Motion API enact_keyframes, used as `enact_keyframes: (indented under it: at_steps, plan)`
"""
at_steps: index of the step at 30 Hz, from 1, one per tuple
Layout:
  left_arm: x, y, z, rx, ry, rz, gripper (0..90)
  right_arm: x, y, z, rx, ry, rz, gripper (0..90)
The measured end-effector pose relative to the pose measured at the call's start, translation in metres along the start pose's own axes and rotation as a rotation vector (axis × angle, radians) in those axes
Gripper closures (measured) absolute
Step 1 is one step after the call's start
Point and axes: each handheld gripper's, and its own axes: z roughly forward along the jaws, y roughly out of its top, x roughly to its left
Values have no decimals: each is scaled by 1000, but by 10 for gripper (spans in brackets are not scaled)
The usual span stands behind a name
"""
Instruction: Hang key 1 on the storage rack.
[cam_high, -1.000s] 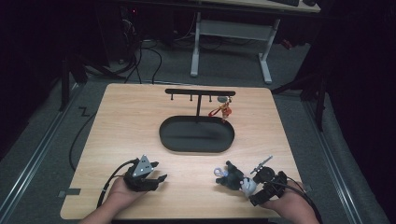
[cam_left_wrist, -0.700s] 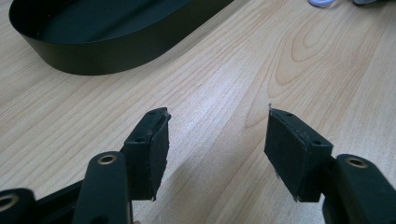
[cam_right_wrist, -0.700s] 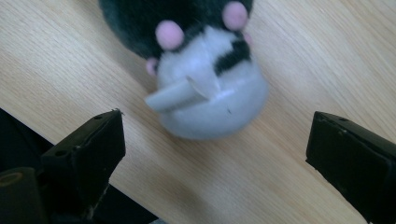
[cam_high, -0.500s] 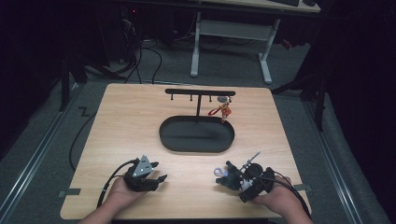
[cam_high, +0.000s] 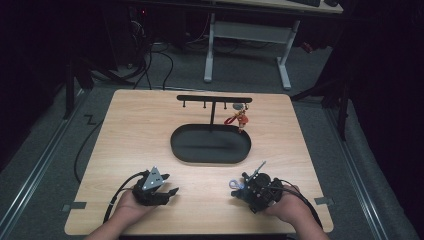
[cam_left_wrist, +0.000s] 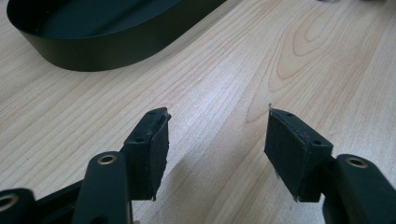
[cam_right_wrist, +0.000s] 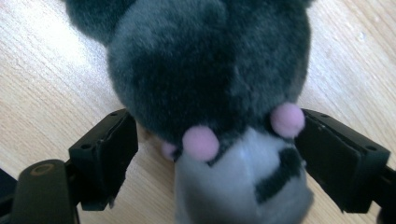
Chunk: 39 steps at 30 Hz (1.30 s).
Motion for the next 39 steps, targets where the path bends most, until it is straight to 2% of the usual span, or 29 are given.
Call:
enact_keyframes:
  at_steps: [9,13,14,17,21,24,29,32,34,39]
  plan:
    - [0,0,0,1,0,1,402,3,-3,0,-27,-11,-26,355]
    - [0,0,0,-3,0,-1,403,3,-5,-1,-42,-7,-22,429]
    - [1,0,0,-4,1,-2,403,2,-5,-2,-44,6,-12,438]
    - [1,0,0,-7,0,-9,403,-2,-4,-6,-56,28,32,449]
    - [2,0,-1,-15,-1,-14,403,-5,-1,-14,-78,35,82,454]
    - [3,-1,-3,-22,-1,-17,403,-6,2,-18,-80,37,82,454]
    - [6,-4,-7,-26,3,-27,403,-7,6,-26,-80,45,128,455]
    - [7,-4,-10,-43,8,-35,403,-6,11,-31,-75,36,137,456]
    - [8,-3,-10,-45,12,-37,402,-6,14,-36,-74,33,130,456]
    - [7,-3,-10,-44,7,-37,400,-5,22,-47,-65,33,151,457]
